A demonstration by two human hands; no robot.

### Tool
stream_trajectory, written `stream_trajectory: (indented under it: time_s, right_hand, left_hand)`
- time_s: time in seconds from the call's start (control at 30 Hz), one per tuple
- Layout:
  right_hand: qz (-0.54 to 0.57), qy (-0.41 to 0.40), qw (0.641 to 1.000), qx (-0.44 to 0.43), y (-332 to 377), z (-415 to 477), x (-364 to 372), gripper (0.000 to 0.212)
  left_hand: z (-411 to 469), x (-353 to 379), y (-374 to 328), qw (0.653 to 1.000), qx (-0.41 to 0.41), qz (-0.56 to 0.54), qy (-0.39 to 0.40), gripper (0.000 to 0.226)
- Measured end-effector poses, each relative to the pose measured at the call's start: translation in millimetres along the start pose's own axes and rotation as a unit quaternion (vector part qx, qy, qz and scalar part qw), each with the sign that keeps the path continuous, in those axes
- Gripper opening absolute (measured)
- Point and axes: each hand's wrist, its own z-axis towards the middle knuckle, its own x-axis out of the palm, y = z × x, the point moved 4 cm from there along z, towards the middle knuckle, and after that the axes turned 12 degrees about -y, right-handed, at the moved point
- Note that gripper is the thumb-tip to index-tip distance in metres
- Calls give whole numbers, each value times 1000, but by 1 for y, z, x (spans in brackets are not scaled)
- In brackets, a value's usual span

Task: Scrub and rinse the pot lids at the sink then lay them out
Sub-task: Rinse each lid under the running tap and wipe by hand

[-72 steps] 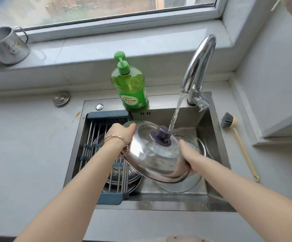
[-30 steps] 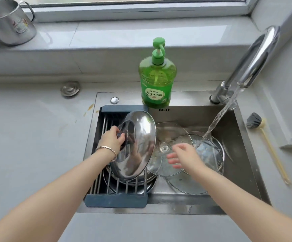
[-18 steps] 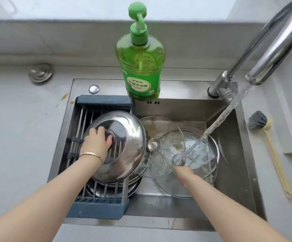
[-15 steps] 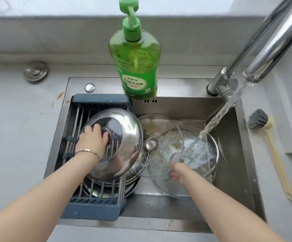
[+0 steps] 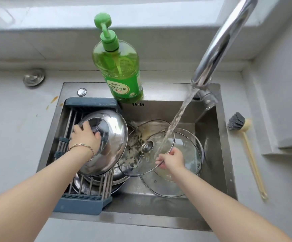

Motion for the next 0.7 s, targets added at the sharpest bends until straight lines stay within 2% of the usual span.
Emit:
stream_trajectory:
  time_s: [0.17, 0.3, 0.37, 0.43, 0.47, 0.5, 0.53, 0.6, 0.63, 0.7]
  right_hand:
    - [-28, 22, 995, -94, 41, -31, -64, 28]
    - [-90, 27, 980, -177, 73, -58, -115, 40]
    - [-77, 44, 980, -180, 86, -73, -136, 38]
    - [-55, 73, 982, -162, 92, -86, -154, 32]
    - [-49, 87, 983, -155, 92, -92, -163, 30]
    - [-39, 99, 983, -147, 90, -96, -170, 27]
    - [-25, 111, 984, -135, 87, -99, -176, 24]
    - [1, 124, 986, -115, 81, -105, -183, 20]
    - [10, 131, 985, -112, 79, -106, -185, 19]
    - [25, 126, 985, -118, 74, -107, -180, 18]
  left_hand:
    - [-34, -21, -30, 996, 77, 4, -52, 55]
    - [-68, -32, -54, 985, 119, -122, -16, 49]
    - [-85, -32, -61, 976, 97, -190, 38, 39]
    - [-96, -25, -61, 966, 23, -240, 89, 31]
    - [-103, -24, -62, 953, -41, -273, 126, 34]
    - [-110, -25, -60, 916, -126, -355, 139, 45]
    - [-117, -23, -60, 857, -208, -441, 165, 58]
    - [-128, -21, -62, 630, -370, -641, 234, 68]
    - [-131, -24, -65, 603, -365, -648, 287, 68]
    - [-139, -30, -68, 629, -328, -608, 357, 72]
